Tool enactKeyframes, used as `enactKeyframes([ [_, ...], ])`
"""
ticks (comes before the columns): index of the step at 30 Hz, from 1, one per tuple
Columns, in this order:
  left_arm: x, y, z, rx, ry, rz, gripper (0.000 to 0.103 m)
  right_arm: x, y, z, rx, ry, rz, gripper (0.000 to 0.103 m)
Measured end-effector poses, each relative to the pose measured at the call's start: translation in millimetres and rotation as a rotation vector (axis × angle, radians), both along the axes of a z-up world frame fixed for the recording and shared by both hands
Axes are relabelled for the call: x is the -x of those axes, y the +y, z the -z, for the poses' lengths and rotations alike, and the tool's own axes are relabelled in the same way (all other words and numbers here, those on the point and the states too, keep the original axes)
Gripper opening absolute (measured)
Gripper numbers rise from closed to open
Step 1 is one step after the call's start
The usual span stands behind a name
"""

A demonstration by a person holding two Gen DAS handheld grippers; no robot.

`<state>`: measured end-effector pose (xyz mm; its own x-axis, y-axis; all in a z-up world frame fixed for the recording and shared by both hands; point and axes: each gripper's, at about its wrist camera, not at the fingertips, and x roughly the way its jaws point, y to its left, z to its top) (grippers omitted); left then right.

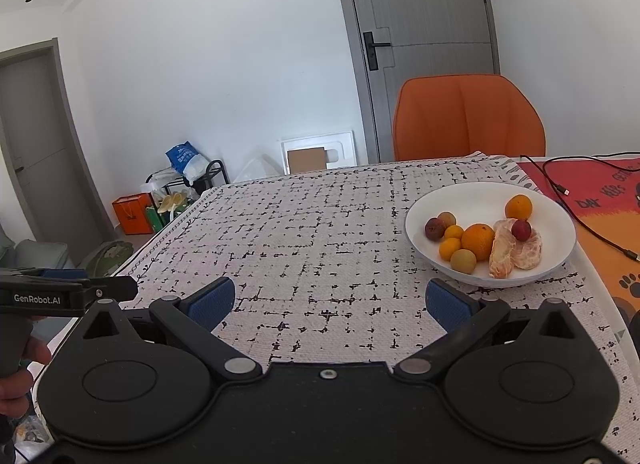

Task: Organize fruits

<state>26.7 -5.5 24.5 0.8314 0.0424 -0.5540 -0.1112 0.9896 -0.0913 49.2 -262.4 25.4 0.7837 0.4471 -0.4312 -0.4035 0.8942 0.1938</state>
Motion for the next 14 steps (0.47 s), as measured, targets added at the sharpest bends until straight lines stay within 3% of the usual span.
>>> enactKeyframes([
  [14, -2.1, -2.5, 3.9, 0.0, 0.011, 0.017, 0.103, -0.9, -1.4, 5.6, -0.001, 0.018, 0.008, 0.103],
])
